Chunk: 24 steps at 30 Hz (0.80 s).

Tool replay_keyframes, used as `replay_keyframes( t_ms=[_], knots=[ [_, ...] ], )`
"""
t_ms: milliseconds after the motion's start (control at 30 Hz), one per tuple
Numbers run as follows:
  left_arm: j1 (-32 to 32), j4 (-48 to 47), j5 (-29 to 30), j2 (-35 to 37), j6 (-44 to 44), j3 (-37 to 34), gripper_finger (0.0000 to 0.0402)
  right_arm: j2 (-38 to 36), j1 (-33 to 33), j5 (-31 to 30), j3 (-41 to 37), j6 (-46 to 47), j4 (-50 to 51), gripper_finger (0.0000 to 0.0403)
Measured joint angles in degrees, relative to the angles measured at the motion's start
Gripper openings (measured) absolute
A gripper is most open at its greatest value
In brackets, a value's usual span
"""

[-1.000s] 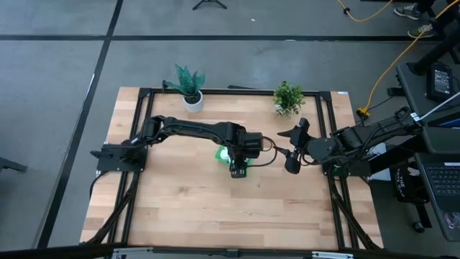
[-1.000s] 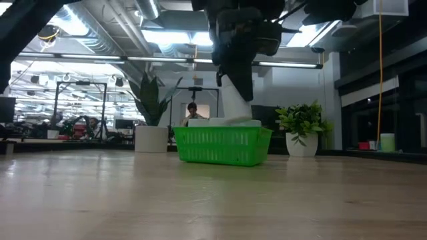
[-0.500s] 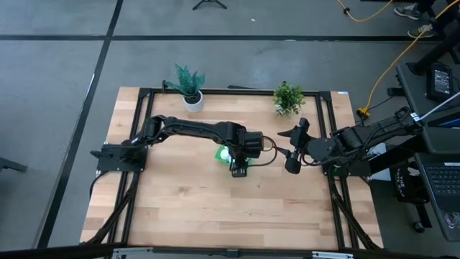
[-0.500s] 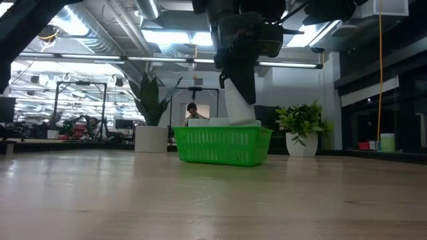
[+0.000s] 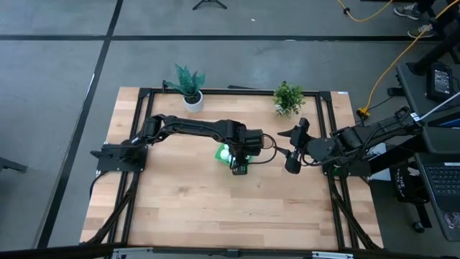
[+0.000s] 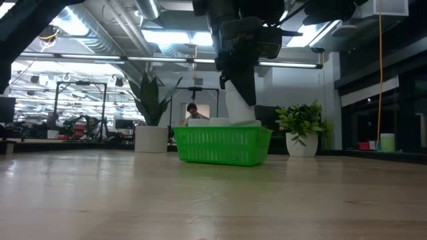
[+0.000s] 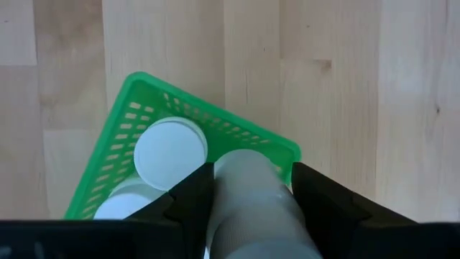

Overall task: Pick and place pill bottles into a basket
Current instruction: Put the medicine bottle into the green basket

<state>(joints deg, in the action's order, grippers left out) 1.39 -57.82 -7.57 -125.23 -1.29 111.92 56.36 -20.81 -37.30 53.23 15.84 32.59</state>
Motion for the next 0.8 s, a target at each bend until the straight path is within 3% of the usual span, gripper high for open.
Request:
replay_keyframes(
  t_ms=[800],
  knots=[
    [-0.2, 0.2, 0.0, -2.6, 0.6, 0.0, 0.0173, 0.0, 0.0, 0.1, 0.0, 0.2, 0.3, 0.0247]
  ],
)
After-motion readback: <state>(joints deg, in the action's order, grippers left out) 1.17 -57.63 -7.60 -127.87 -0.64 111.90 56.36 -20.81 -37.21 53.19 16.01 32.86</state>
